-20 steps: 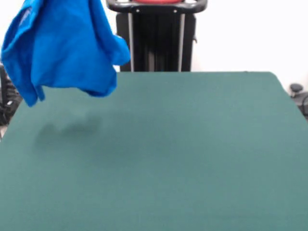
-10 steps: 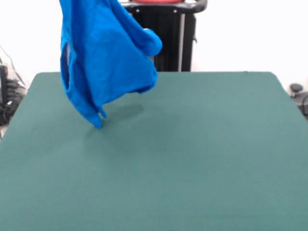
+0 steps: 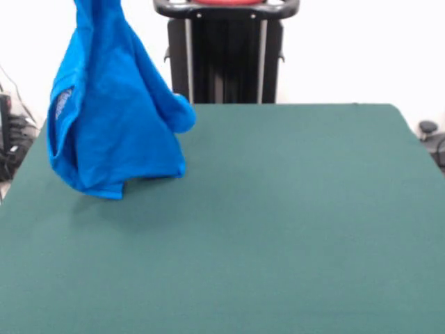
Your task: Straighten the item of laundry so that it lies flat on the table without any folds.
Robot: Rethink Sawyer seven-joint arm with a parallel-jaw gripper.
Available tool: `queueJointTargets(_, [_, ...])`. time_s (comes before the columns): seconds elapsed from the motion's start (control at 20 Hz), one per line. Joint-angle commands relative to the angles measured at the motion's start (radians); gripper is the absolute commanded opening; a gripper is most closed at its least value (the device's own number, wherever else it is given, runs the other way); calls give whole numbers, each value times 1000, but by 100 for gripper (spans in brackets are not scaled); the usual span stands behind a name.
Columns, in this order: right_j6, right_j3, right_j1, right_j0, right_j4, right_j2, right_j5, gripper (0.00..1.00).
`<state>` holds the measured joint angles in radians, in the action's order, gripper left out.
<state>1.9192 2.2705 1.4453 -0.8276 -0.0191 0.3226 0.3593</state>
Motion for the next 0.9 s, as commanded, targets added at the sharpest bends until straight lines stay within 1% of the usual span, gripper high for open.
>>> queueJointTargets(0.05, [-240, 76, -64, 16, 64, 84, 445, 0])
queueJointTargets(0.1, [-229, 52, -73, 17, 82, 85, 523, 0])
queueJointTargets(0.2, [-218, 13, -99, 20, 113, 95, 617, 0])
queueJointTargets(0.35, [-185, -23, -157, 23, 127, 114, 763, 0])
queueJointTargets(0.45, [-163, -47, -175, 27, 132, 121, 894, 0])
queueJointTargets(0.55, [-163, -63, -148, 28, 136, 120, 989, 0])
queueJointTargets(0.7, [-205, -85, -131, 20, 128, 130, 1093, 0])
queueJointTargets(0.9, [-230, -123, -77, 20, 109, 134, 1235, 0])
